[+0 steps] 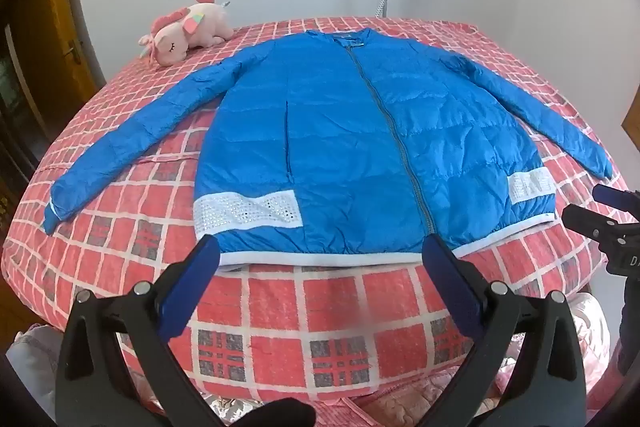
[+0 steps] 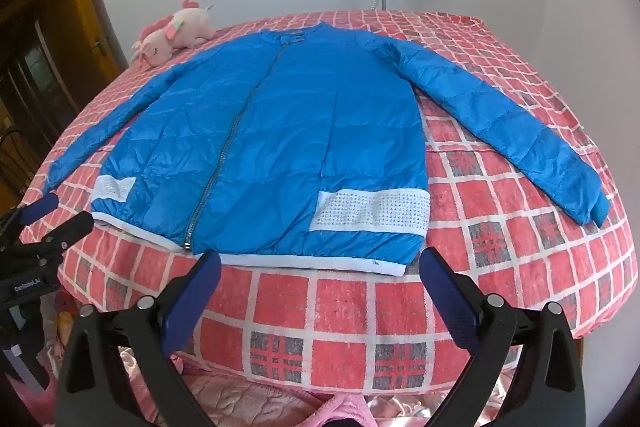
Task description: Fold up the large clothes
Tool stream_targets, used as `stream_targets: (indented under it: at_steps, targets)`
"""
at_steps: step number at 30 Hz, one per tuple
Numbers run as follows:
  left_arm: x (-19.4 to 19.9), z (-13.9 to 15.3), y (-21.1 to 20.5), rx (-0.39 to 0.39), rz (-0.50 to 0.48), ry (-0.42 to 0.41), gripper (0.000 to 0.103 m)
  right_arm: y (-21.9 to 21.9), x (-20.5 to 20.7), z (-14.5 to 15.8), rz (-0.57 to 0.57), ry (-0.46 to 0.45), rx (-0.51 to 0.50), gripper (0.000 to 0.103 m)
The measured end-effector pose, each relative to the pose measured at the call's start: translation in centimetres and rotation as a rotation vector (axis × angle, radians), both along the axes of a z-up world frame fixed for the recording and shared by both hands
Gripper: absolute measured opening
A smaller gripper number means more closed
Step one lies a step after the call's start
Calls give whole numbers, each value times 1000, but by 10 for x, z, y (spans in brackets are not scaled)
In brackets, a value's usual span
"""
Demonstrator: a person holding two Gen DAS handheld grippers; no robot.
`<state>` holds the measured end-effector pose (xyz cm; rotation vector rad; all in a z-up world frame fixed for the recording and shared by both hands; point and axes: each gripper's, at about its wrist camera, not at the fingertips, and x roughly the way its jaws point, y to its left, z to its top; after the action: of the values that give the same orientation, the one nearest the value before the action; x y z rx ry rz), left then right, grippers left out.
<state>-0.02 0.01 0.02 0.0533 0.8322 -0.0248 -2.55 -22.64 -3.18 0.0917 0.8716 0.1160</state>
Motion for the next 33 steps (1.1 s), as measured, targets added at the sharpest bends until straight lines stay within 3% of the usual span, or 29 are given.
stream_targets:
  at_steps: [33]
  targets:
    - [2, 1, 4, -2, -1, -1, 100, 1, 1, -1, 1, -6, -2, 99]
